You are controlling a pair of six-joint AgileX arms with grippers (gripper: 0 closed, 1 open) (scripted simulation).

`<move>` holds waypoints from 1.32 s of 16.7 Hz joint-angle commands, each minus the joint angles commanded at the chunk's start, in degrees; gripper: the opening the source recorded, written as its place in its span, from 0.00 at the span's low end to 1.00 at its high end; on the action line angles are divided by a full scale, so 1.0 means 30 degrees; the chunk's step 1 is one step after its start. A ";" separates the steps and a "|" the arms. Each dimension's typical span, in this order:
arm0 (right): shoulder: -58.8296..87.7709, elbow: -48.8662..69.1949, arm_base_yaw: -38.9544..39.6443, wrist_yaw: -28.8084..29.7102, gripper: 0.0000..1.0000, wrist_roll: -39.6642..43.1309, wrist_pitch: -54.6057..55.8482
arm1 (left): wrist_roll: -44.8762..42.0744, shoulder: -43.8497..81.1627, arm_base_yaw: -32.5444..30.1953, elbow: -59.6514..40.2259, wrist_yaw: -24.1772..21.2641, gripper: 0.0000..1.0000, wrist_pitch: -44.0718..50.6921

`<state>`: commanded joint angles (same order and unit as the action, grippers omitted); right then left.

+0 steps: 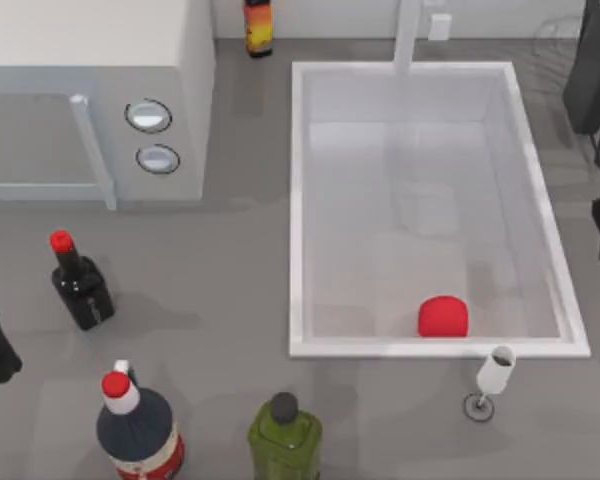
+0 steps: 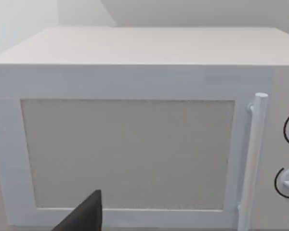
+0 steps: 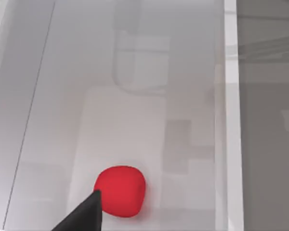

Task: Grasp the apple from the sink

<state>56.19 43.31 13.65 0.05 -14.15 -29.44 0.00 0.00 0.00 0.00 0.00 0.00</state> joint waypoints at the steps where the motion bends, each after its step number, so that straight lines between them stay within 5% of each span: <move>1: 0.2099 0.1481 0.0464 0.0002 1.00 -0.0481 -0.1002 | 0.0000 0.0000 0.0000 0.0000 0.0000 1.00 0.0000; 11: 1.8715 1.3104 0.4110 0.0016 1.00 -0.4261 -0.8867 | 0.0000 0.0000 0.0000 0.0000 0.0000 1.00 0.0000; 22: 2.1029 1.4134 0.4465 0.0017 1.00 -0.4710 -0.9056 | 0.0000 0.0000 0.0000 0.0000 0.0000 1.00 0.0000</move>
<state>119.27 85.71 27.04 0.10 -28.28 -56.61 0.00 0.00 0.00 0.00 0.00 0.00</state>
